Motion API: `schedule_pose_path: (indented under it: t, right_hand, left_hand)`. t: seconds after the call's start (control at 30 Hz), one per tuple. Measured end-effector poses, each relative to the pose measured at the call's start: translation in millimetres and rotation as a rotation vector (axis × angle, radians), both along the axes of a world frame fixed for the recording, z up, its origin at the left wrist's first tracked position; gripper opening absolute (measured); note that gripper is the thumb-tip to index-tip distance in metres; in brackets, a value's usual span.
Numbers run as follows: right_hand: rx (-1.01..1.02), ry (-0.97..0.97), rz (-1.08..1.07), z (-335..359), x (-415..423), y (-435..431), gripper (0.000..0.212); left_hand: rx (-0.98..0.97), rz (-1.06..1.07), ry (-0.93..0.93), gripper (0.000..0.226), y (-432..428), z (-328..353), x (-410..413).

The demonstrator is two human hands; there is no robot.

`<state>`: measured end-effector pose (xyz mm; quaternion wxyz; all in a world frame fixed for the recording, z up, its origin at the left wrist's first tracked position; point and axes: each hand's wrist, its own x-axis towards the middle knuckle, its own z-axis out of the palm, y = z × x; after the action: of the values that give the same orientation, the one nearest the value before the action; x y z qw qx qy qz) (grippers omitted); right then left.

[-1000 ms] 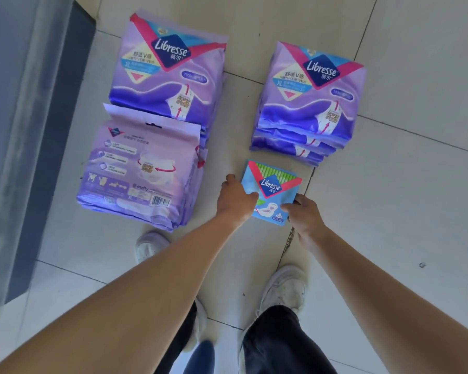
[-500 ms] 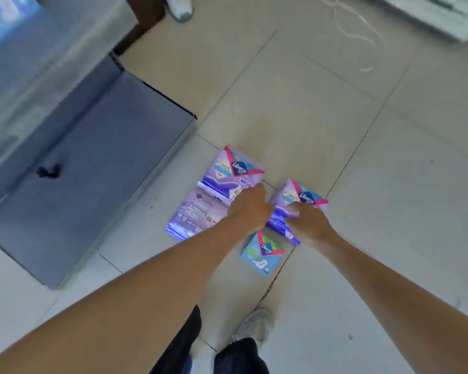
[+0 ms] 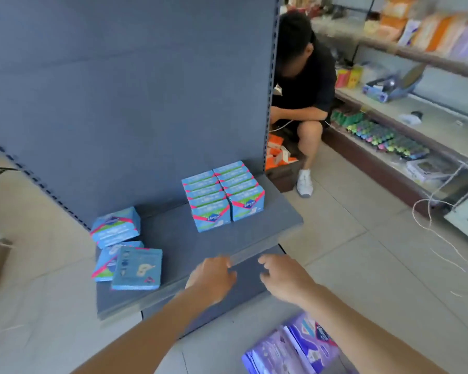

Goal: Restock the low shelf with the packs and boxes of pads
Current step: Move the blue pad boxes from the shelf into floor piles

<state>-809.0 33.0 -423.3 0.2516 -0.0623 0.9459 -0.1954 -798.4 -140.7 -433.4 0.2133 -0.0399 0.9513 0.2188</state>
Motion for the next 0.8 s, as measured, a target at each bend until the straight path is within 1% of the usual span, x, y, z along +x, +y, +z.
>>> schedule_pose_path:
  t: [0.13,0.27,0.37,0.5,0.63,0.7,0.8]
  right_hand:
    - [-0.077,-0.002,0.122,23.5,-19.3,-92.1,0.042]
    - [-0.102,-0.037,0.22,17.2,-17.3,-166.6,0.039]
    - [-0.093,-0.051,0.264,7.5,-13.2,-202.7,0.037]
    - [-0.087,-0.067,0.289,-9.9,-12.3,-227.3,0.035]
    - [-0.062,-0.11,0.272,-30.5,-17.7,-231.9,0.038]
    - [-0.047,-0.133,0.254,-41.7,-21.8,-228.5,0.037]
    - [-0.028,-0.147,0.233,-56.0,-30.2,-222.1,0.037]
  left_hand:
    - [0.002,0.227,0.036,0.023,-99.6,11.0,11.6]
    - [-0.038,0.382,0.034,0.023,-179.7,-0.7,35.2]
    - [-0.058,0.473,0.005,0.024,-219.9,-11.0,50.9]
    - [-0.064,0.563,-0.035,0.03,-243.4,-28.0,52.1]
    - [-0.045,0.636,-0.06,0.046,-243.7,-52.8,38.9]
    - [0.03,0.683,-0.075,0.05,-241.2,-65.4,31.5]
    - [0.179,0.828,-0.082,0.051,-236.3,-77.4,19.3]
